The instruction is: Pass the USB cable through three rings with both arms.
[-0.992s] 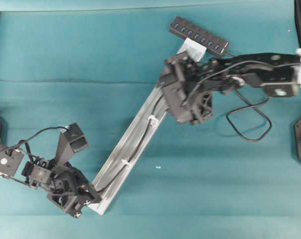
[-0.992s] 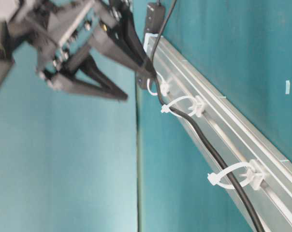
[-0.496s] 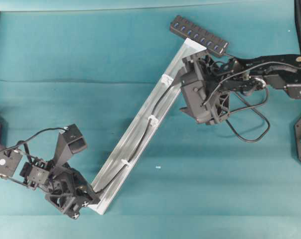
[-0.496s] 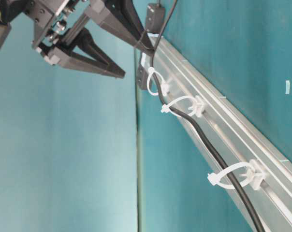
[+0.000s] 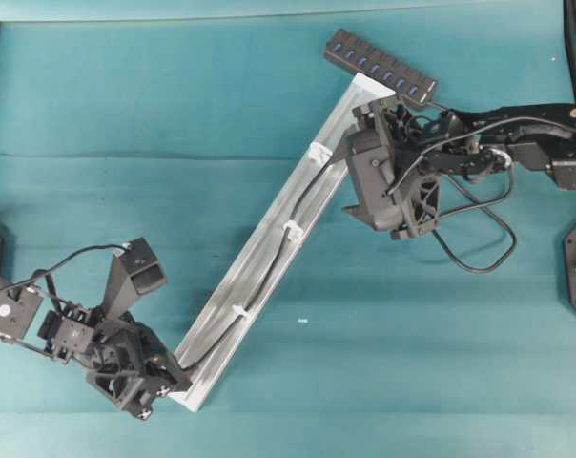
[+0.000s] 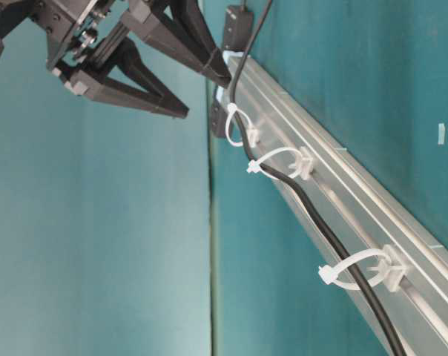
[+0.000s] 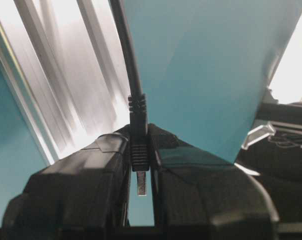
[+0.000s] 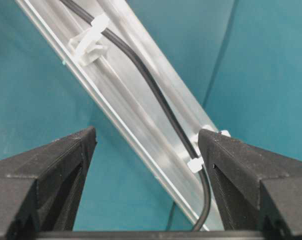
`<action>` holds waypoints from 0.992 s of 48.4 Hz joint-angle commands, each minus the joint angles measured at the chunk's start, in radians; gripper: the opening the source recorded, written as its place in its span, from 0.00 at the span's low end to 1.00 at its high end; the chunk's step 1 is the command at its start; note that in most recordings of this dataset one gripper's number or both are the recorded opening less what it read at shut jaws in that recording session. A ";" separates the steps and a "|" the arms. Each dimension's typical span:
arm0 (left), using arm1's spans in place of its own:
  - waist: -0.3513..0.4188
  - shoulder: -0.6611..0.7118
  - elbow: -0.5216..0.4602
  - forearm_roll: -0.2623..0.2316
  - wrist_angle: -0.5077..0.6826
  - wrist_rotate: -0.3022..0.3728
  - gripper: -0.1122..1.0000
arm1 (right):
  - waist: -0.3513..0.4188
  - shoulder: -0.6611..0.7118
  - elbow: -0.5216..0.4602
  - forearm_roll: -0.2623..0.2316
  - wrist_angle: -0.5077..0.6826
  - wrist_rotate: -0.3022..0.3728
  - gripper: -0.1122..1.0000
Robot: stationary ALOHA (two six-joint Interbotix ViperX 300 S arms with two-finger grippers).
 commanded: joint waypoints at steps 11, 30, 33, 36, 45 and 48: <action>-0.003 -0.015 -0.020 0.003 0.012 0.005 0.80 | 0.017 -0.005 -0.003 0.002 -0.005 0.023 0.90; 0.037 -0.123 -0.034 0.003 0.074 0.118 0.94 | 0.029 -0.006 -0.003 0.002 -0.005 0.176 0.90; 0.057 -0.163 -0.038 0.003 0.107 0.160 0.95 | 0.034 -0.006 -0.005 0.003 -0.005 0.198 0.90; 0.080 -0.202 -0.044 0.003 0.141 0.209 0.95 | 0.040 -0.008 -0.005 0.003 -0.003 0.212 0.90; 0.130 -0.295 -0.055 0.006 0.199 0.345 0.95 | 0.048 -0.034 -0.005 0.002 0.002 0.242 0.90; 0.141 -0.313 -0.052 0.003 0.202 0.380 0.95 | 0.044 -0.058 -0.003 0.003 0.005 0.249 0.90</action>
